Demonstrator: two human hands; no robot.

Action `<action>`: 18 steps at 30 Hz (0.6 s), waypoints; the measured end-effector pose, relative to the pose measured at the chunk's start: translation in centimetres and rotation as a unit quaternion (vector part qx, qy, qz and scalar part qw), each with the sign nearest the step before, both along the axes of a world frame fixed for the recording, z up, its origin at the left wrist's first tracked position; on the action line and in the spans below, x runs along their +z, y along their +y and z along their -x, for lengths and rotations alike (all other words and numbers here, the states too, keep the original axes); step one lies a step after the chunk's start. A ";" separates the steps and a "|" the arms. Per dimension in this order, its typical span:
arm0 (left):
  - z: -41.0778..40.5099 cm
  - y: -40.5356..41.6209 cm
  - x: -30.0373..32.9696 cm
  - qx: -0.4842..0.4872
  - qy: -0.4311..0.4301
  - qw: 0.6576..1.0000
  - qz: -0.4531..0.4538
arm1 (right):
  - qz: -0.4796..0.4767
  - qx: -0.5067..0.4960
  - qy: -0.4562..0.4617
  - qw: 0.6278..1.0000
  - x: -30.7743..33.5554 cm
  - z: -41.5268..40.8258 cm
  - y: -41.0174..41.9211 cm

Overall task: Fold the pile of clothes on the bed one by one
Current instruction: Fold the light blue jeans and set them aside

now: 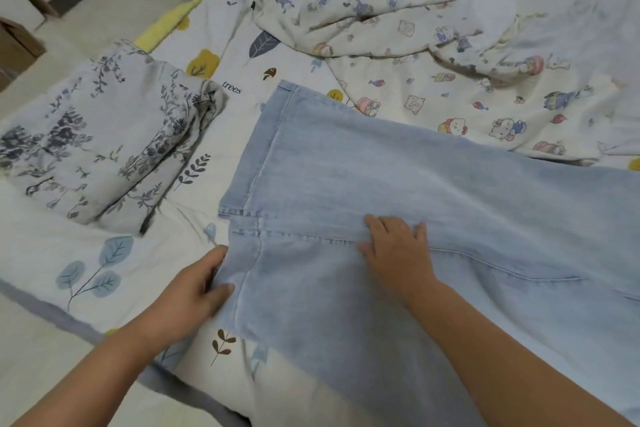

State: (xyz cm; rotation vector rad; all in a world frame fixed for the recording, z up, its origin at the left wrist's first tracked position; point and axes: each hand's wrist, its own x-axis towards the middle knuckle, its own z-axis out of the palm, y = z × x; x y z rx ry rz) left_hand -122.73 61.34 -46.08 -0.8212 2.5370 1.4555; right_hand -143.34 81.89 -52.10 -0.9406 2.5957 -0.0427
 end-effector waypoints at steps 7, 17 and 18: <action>1.9 0.8 -0.6 0.218 0.013 0.942 -0.253 | 0.046 0.008 -0.050 0.998 0.9 0.9 -5.1; -1.5 -1.2 -1.3 0.173 -0.070 0.943 -0.275 | 0.186 -0.146 0.017 0.972 0.5 2.2 -5.5; -1.7 -2.3 -0.7 0.168 -0.056 0.937 -0.300 | 0.211 -0.154 0.027 0.965 0.7 2.4 -5.6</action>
